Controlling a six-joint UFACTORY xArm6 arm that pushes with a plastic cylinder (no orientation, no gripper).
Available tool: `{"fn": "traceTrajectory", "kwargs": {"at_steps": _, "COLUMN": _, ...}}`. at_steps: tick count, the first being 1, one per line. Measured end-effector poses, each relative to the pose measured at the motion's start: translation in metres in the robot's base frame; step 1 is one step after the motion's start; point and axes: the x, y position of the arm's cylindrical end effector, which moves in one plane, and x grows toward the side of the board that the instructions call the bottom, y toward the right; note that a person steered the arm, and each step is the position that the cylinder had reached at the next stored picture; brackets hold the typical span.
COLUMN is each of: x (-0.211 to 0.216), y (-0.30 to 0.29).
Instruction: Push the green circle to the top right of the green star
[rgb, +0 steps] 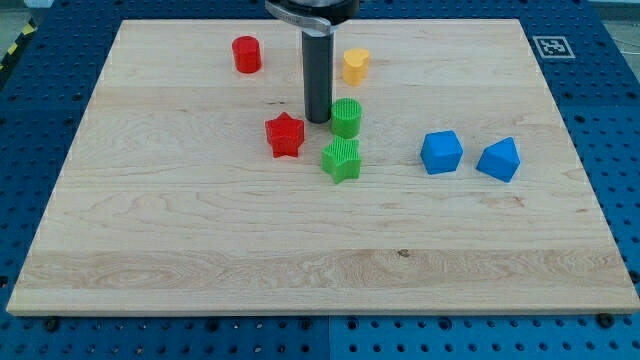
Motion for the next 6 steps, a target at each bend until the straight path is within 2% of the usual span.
{"fn": "traceTrajectory", "kwargs": {"at_steps": 2, "x": 0.021, "y": 0.0}}
{"fn": "traceTrajectory", "kwargs": {"at_steps": 4, "x": 0.023, "y": 0.018}}
{"fn": "traceTrajectory", "kwargs": {"at_steps": 6, "x": 0.023, "y": -0.004}}
